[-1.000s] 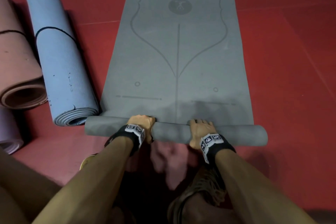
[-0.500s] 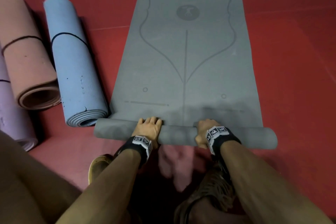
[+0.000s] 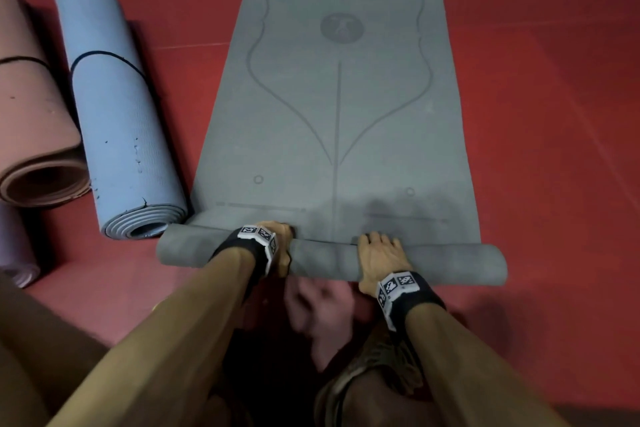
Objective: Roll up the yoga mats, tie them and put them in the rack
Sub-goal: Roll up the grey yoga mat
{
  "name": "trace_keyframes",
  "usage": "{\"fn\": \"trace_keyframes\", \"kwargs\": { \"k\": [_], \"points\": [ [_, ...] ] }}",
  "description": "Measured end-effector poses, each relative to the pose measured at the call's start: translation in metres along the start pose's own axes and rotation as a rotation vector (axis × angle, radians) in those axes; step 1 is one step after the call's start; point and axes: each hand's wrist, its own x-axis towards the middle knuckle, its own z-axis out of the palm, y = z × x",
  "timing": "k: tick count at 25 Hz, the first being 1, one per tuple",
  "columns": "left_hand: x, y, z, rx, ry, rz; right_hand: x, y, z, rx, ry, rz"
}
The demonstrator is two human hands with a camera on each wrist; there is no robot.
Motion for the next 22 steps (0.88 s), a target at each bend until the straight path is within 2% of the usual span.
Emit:
{"fn": "trace_keyframes", "kwargs": {
  "k": [2, 4, 8, 10, 13, 17, 19, 21, 22],
  "points": [
    [-0.003, 0.001, 0.005, -0.018, 0.018, 0.001, 0.004, -0.002, -0.003, 0.034, -0.007, -0.005],
    [-0.009, 0.002, 0.015, -0.002, 0.1, 0.004, 0.008, -0.001, -0.013, 0.062, -0.053, -0.006],
    [-0.024, 0.004, 0.041, 0.144, 0.333, 0.007, 0.019, 0.001, -0.036, 0.139, -0.26, 0.055],
    [-0.025, 0.009, 0.049, 0.19, 0.358, -0.043, 0.027, 0.002, -0.04, 0.14, -0.336, 0.055],
    [-0.023, 0.012, 0.038, 0.178, 0.315, -0.049, 0.031, 0.004, -0.03, 0.158, -0.361, 0.061],
    [-0.014, 0.007, 0.008, 0.089, 0.166, -0.05, 0.011, 0.007, -0.015, 0.113, -0.158, 0.022],
    [-0.006, 0.002, -0.004, -0.006, 0.027, -0.043, 0.002, 0.003, -0.009, 0.027, -0.061, -0.01],
    [0.0, 0.002, -0.007, -0.037, -0.069, -0.028, 0.004, 0.002, -0.008, 0.036, -0.012, -0.012],
    [0.001, 0.003, -0.005, -0.036, -0.069, -0.022, 0.006, 0.002, -0.008, 0.043, -0.021, -0.007]
  ]
}}
